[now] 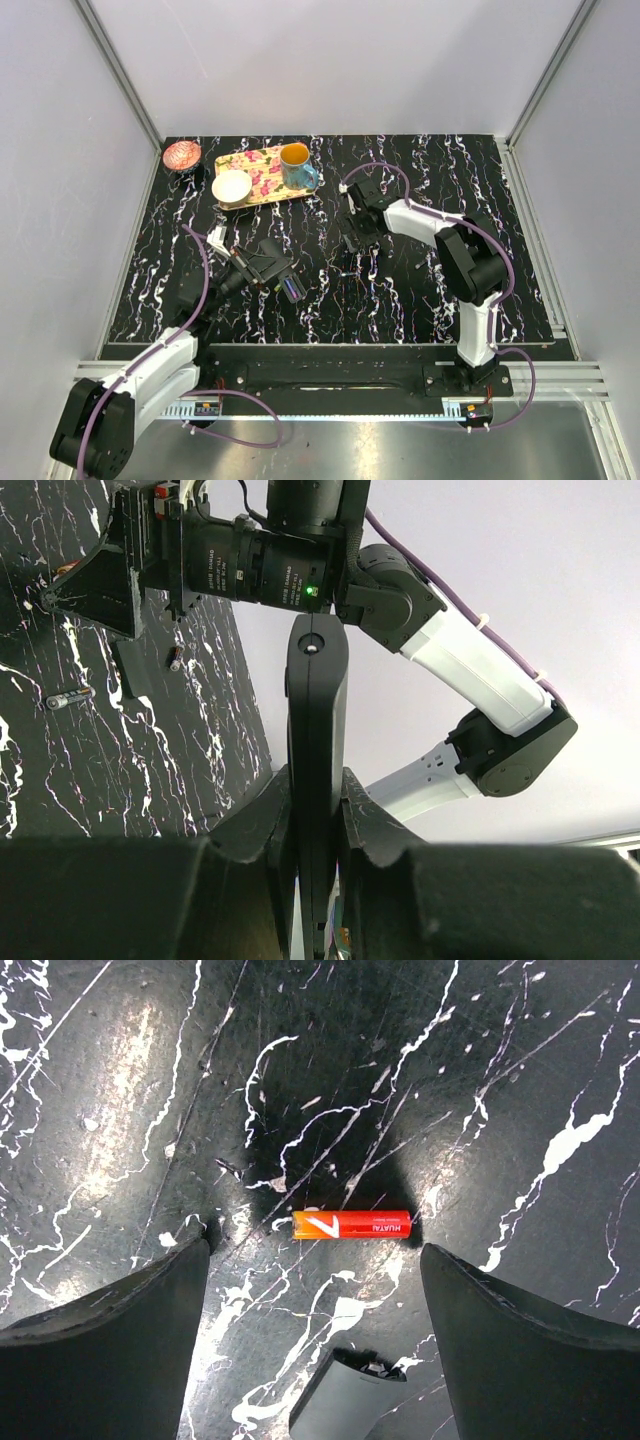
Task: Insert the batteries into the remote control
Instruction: Pick up the battery from the center of the board.
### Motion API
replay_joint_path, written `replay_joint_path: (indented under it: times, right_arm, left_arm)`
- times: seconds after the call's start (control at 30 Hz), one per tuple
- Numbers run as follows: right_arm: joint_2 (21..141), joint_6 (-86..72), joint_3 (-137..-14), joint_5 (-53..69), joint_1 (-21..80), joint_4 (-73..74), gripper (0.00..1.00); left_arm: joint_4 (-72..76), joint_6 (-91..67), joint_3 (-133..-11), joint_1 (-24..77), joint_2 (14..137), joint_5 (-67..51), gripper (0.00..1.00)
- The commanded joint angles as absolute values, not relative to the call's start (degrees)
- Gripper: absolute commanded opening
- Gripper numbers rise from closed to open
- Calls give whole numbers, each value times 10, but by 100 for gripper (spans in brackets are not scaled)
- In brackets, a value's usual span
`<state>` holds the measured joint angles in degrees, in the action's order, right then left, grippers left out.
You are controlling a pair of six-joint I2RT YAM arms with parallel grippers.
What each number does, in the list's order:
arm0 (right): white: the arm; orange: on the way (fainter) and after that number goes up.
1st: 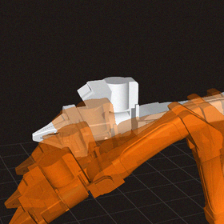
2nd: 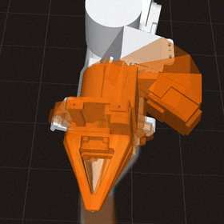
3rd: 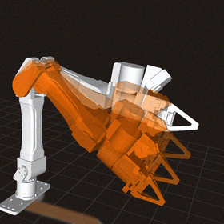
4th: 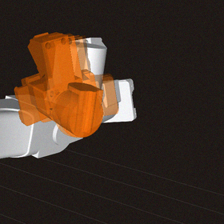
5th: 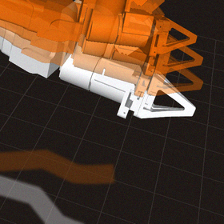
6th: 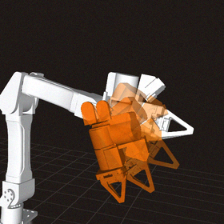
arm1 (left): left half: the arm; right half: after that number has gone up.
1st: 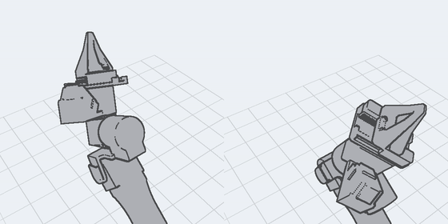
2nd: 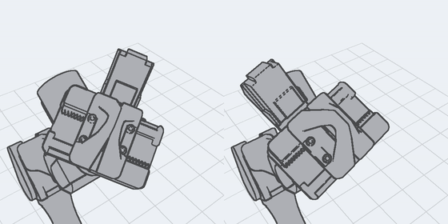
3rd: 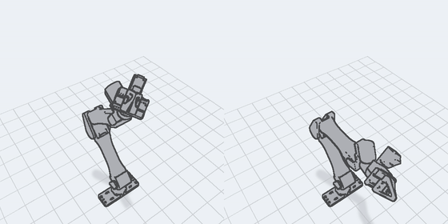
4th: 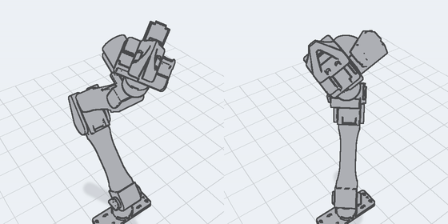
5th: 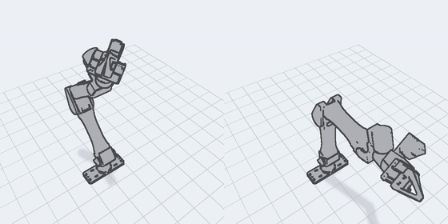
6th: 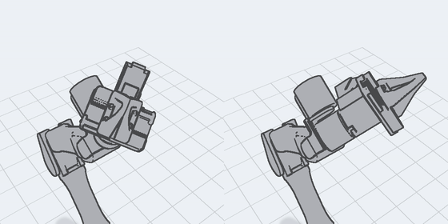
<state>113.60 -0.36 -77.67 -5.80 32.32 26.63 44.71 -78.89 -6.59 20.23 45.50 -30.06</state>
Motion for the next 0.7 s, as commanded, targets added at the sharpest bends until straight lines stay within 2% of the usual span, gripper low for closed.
replay_joint_path:
  times: [0.0,0.27,0.67]
  right_arm:
    - [1149,28,-796,-40,307,275,87]
    - [1158,40,-784,-5,301,265,82]
    - [1158,25,-783,18,270,261,81]
  left_arm:
    - [489,-780,-66,200,457,-313,0]
    - [488,-778,-69,200,463,-316,0]
    - [483,-771,-81,200,475,-320,0]
